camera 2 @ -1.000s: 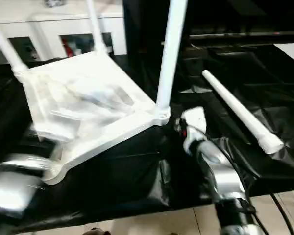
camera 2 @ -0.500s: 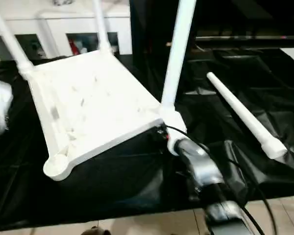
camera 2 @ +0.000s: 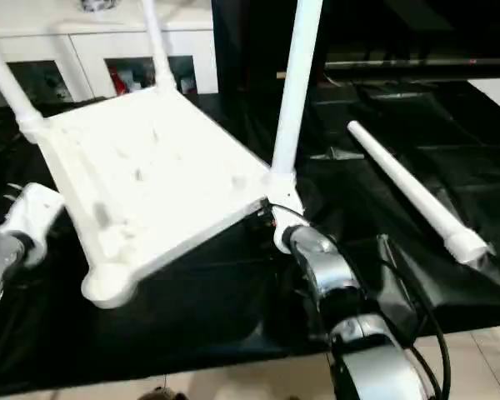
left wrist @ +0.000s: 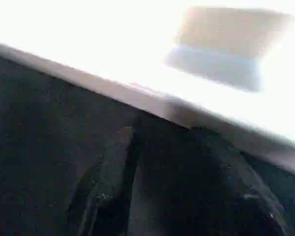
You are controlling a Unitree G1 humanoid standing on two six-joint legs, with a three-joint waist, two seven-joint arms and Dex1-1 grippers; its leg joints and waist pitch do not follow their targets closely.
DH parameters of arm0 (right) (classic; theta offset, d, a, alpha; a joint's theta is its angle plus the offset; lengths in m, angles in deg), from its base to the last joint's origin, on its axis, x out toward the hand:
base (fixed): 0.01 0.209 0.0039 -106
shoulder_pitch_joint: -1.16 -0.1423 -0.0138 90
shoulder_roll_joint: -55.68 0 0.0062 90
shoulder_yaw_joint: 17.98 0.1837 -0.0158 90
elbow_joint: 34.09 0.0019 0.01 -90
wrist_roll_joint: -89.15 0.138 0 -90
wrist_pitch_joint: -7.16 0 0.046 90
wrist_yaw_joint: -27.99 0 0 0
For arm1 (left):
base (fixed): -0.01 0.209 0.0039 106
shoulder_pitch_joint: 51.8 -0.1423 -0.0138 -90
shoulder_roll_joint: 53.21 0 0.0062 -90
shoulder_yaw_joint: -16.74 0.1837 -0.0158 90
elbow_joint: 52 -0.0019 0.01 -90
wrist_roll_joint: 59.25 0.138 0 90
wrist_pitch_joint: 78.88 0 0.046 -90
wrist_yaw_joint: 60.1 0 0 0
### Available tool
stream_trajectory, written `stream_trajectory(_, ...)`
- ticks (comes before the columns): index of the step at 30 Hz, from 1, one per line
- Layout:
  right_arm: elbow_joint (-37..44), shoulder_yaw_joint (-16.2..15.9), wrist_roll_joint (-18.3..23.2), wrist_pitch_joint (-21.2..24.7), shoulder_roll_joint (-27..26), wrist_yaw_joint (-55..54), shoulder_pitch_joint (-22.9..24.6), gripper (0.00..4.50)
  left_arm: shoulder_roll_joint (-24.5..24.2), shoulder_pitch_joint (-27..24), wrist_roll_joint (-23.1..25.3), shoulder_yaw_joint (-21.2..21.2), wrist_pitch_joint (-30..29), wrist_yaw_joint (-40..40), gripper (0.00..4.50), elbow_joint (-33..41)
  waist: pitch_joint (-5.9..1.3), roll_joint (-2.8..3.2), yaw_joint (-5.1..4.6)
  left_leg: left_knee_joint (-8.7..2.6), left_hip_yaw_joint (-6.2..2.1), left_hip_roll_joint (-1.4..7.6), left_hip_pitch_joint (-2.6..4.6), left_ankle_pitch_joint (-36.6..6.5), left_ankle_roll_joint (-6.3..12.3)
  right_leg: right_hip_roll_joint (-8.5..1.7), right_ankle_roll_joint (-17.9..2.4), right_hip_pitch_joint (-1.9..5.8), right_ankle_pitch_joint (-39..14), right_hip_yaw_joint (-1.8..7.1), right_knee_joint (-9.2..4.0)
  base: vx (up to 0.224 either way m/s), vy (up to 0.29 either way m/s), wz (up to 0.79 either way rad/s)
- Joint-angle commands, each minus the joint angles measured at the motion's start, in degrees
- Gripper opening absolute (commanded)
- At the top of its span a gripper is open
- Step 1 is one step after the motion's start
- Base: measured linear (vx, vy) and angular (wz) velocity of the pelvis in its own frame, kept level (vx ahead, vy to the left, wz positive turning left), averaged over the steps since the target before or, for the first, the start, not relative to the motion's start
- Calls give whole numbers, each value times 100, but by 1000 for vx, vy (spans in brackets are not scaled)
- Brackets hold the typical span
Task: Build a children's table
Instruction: Rotate table base
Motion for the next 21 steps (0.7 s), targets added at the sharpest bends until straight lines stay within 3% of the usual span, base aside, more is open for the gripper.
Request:
stream_trajectory(1,3,-2,-51,-117,-101,38,-133,392,-21,-63,-268,377,-316,-538,205,395,-384,128,-10,-437,-35,133,156,-1827,-148,-291,-1352,214,-944,286,-372,0,0,0)
stream_trajectory(5,147,-8,-70,-184,-9,14,-121,392,166,13,-192,722,-191,-656,205,348,-360,69,-36,-454,-41,118,139,-1938,-142,-295,-1235,238,-1287,285,-410,0,0,0)
stream_trajectory(6,211,3,-65,-160,10,4,-101,392,226,56,-159,745,-120,-625,205,290,-357,88,-26,-446,-37,116,162,-1980,-140,-302,-1176,224,-1460,290,-432,0,0,0)
stream_trajectory(8,581,76,-57,-40,118,-72,15,392,564,293,-14,822,227,-469,205,-3,-360,68,9,-436,-25,111,187,-1921,-137,-292,-1029,206,-1622,300,-473,0,0,0)
stream_trajectory(11,744,142,-37,-13,190,-88,70,392,717,406,-20,870,82,-407,205,1,-363,54,17,-451,-42,116,148,-1872,-142,-309,-967,235,-1740,293,-464,0,0,0)
stream_trajectory(12,1254,264,14,184,347,-124,260,392,1058,684,62,975,254,-164,205,-285,-358,78,-11,-447,-34,109,151,-1875,-147,-281,-915,228,-1739,293,-482,0,0,0)
stream_trajectory(13,1569,348,46,341,431,-167,383,392,1258,835,132,1040,481,11,205,-473,-376,66,45,-422,-17,114,209,-1839,-139,-279,-855,193,-1692,307,-501,0,0,0)
stream_trajectory(14,1843,422,70,488,506,-204,493,392,1451,957,151,1077,615,148,205,-613,-357,69,36,-423,-7,102,209,-1841,-111,-253,-835,185,-1697,312,-528,0,0,0)
stream_trajectory(15,1930,446,79,535,532,-218,528,392,1508,993,144,1094,644,191,205,-643,-386,52,91,-420,-20,110,194,-1741,-111,-277,-784,222,-1664,311,-507,0,0,0)
stream_trajectory(18,2631,604,61,1003,731,-391,784,392,1995,1179,106,1168,1200,420,205,-751,-407,42,72,-421,-45,98,82,-1418,-101,-271,-765,303,-1313,294,-464,0,0,0)
stream_trajectory(21,2928,676,60,1081,783,-424,880,392,2256,1191,25,1011,1477,688,205,-639,-434,14,55,-375,-29,77,57,-1219,-9,-284,-819,315,-1116,287,-452,0,0,0)
